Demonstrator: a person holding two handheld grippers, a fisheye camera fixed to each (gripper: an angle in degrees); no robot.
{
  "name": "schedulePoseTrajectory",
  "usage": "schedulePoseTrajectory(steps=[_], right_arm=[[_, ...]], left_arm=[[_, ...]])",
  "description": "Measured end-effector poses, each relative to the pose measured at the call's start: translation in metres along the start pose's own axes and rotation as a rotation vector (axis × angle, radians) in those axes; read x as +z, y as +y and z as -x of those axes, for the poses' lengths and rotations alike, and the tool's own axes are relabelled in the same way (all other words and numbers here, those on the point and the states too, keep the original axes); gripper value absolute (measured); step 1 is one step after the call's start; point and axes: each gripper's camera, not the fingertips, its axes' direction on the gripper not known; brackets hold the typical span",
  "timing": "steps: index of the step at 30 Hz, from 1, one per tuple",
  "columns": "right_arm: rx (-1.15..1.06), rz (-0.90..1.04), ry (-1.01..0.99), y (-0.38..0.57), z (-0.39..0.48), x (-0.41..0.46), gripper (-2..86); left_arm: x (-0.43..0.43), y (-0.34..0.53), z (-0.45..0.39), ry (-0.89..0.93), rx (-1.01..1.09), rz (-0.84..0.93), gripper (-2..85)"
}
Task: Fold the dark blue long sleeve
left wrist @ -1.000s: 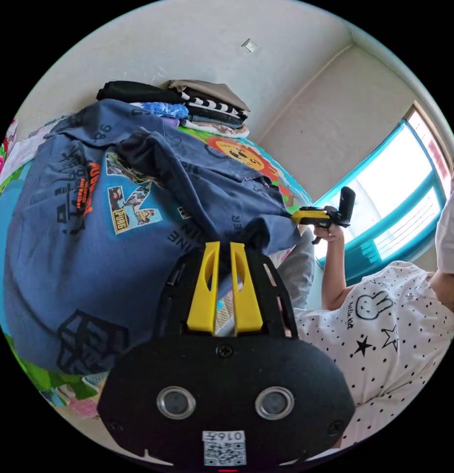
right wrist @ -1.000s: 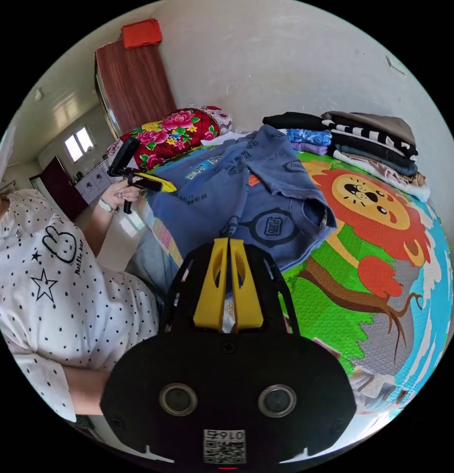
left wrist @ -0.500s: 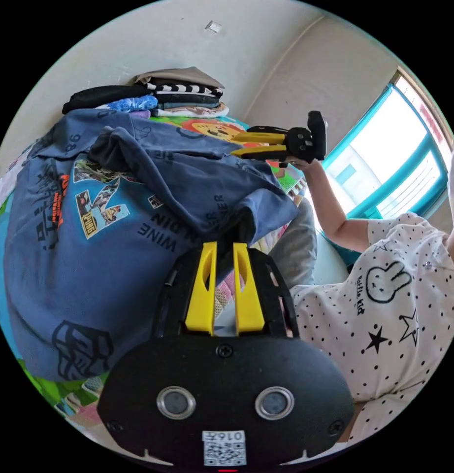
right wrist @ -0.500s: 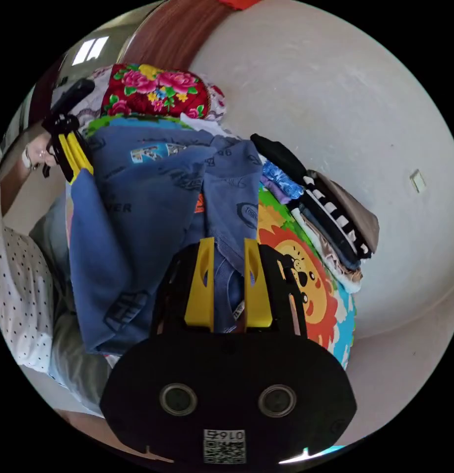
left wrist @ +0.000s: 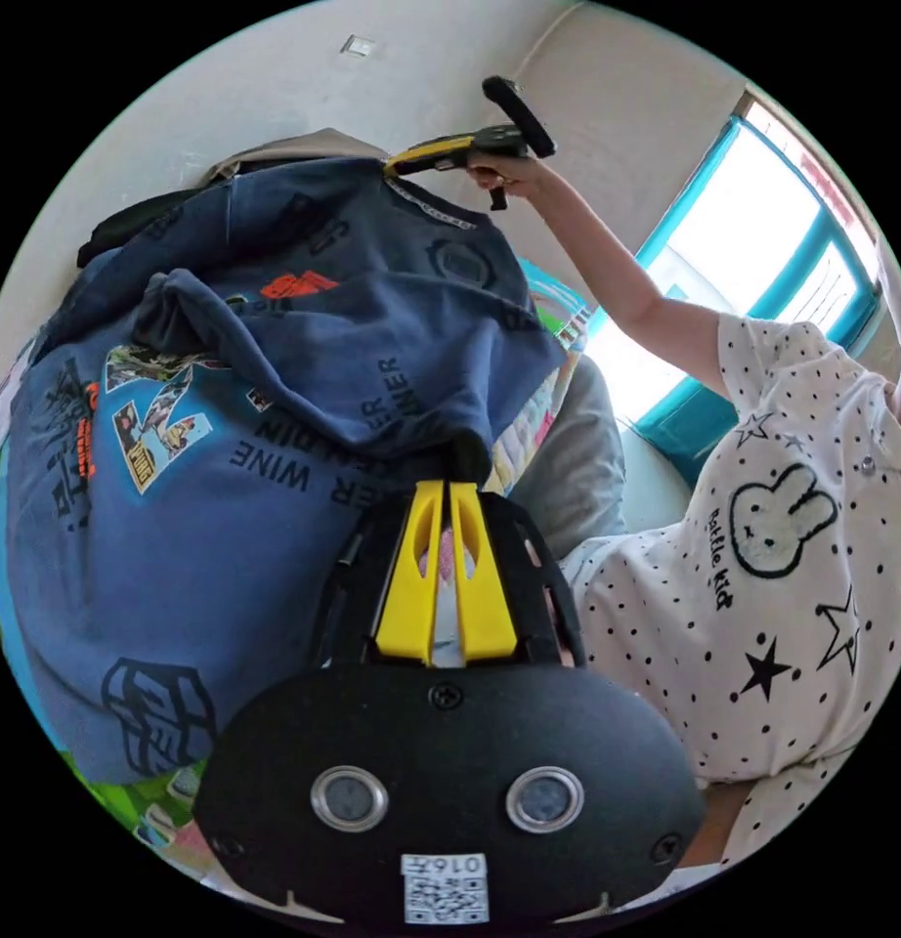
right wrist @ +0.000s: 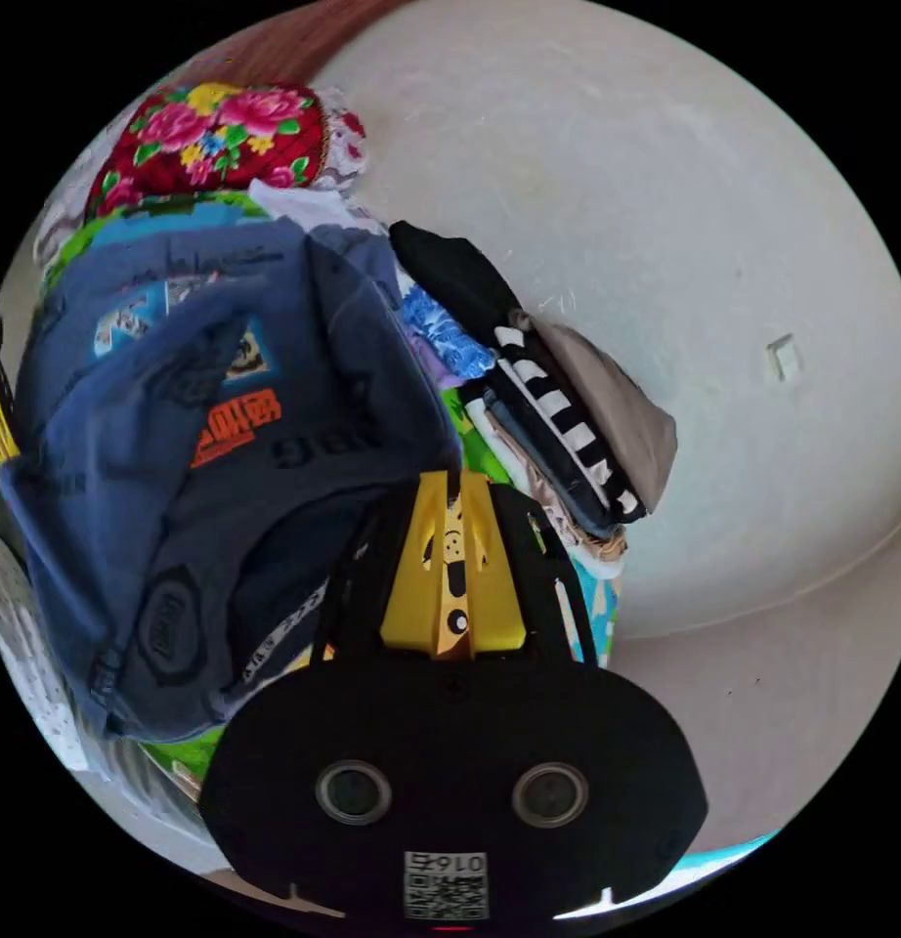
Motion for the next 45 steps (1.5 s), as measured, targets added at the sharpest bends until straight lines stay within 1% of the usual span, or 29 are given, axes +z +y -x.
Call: schedulePoseTrajectory(steps=[1,2,3,4,6,7,9,10,11,12,13,14,15,16,17,18,20,21,22,23,24,26,28,29,32,35,37,41,45], right_arm=[[0.098,0.014,-0.110,-0.009,-0.034,0.005,0.5],[0.182,0.051,-0.194,-0.017,-0.063,0.015,0.2],[0.216,0.077,-0.217,-0.020,-0.075,0.022,0.1],[0.268,0.143,-0.221,-0.024,-0.094,0.037,-0.1],[0.322,0.224,-0.180,-0.025,-0.114,0.064,-0.2],[0.386,0.263,-0.109,-0.022,-0.126,0.082,-0.1],[0.507,0.312,0.110,-0.011,-0.141,0.107,-0.1],[0.531,0.375,0.338,-0.001,-0.145,0.120,0.0],[0.473,0.420,0.475,0.009,-0.141,0.130,0.2],[0.434,0.407,0.497,0.014,-0.136,0.132,0.4],[0.360,0.344,0.476,0.025,-0.124,0.131,0.8],[0.300,0.295,0.410,0.039,-0.112,0.127,1.5],[0.278,0.277,0.368,0.046,-0.106,0.124,2.3],[0.251,0.233,0.273,0.063,-0.096,0.118,3.9],[0.252,0.187,0.162,0.083,-0.090,0.111,5.6],[0.261,0.163,0.103,0.094,-0.088,0.108,6.4],[0.251,0.075,-0.185,0.137,-0.083,0.097,7.7],[0.233,0.050,-0.269,0.147,-0.081,0.095,7.7],[0.205,0.008,-0.410,0.167,-0.080,0.092,7.7],[0.212,0.000,-0.477,0.184,-0.080,0.092,7.7],[0.220,0.006,-0.481,0.192,-0.079,0.093,7.7],[0.236,0.079,-0.423,0.216,-0.076,0.103,7.6],[0.232,0.108,-0.445,0.227,-0.073,0.112,7.5],[0.266,0.077,-0.431,0.232,-0.074,0.112,7.4],[0.307,0.106,-0.377,0.234,-0.073,0.117,6.9],[0.342,0.130,-0.359,0.235,-0.070,0.117,6.3],[0.324,0.142,-0.352,0.240,-0.067,0.109,5.7],[0.308,0.045,-0.432,0.263,-0.059,0.075,4.1],[0.219,0.119,-0.497,0.279,-0.036,0.072,2.0]], left_arm=[[0.001,-0.002,-0.002,0.027,0.016,-0.014,-0.9],[0.004,-0.009,-0.006,0.125,0.068,-0.029,-0.9],[0.009,-0.016,-0.011,0.225,0.101,-0.044,-0.9],[0.011,-0.020,-0.013,0.258,0.111,-0.054,-0.9],[0.020,-0.033,-0.016,0.257,0.099,-0.071,-0.9],[0.021,-0.035,-0.015,0.237,0.091,-0.067,-0.8],[0.014,-0.039,-0.006,0.134,0.035,-0.063,-0.4],[0.009,-0.038,-0.003,0.100,0.015,-0.070,-0.3],[-0.004,-0.033,0.007,0.021,-0.036,-0.095,0.4],[-0.020,-0.025,0.019,-0.063,-0.100,-0.129,1.4],[-0.029,-0.020,0.026,-0.105,-0.140,-0.146,1.9],[-0.049,-0.007,0.042,-0.182,-0.228,-0.181,2.9],[-0.071,0.008,0.059,-0.263,-0.328,-0.219,3.7],[-0.081,0.017,0.067,-0.304,-0.378,-0.237,4.0],[-0.102,0.036,0.081,-0.382,-0.479,-0.265,4.7],[-0.120,0.054,0.094,-0.442,-0.581,-0.281,5.7],[-0.139,0.079,0.106,-0.502,-0.686,-0.299,7.3],[-0.147,0.093,0.112,-0.529,-0.741,-0.312,8.0],[-0.150,0.099,0.114,-0.539,-0.762,-0.318,8.2],[-0.152,0.107,0.119,-0.546,-0.793,-0.319,8.5],[-0.151,0.111,0.125,-0.537,-0.815,-0.304,8.7],[-0.143,0.111,0.132,-0.502,-0.817,-0.279,8.7],[-0.137,0.107,0.132,-0.524,-0.789,-0.314,8.3],[-0.133,0.102,0.133,-0.541,-0.772,-0.311,7.2],[-0.124,0.089,0.133,-0.600,-0.702,-0.292,4.0],[-0.132,0.084,0.128,-0.659,-0.684,-0.241,2.1],[-0.144,0.089,0.124,-0.657,-0.677,-0.257,1.6],[-0.168,0.106,0.120,-0.611,-0.709,-0.269,1.0],[-0.177,0.120,0.122,-0.609,-0.758,-0.233,1.2]])
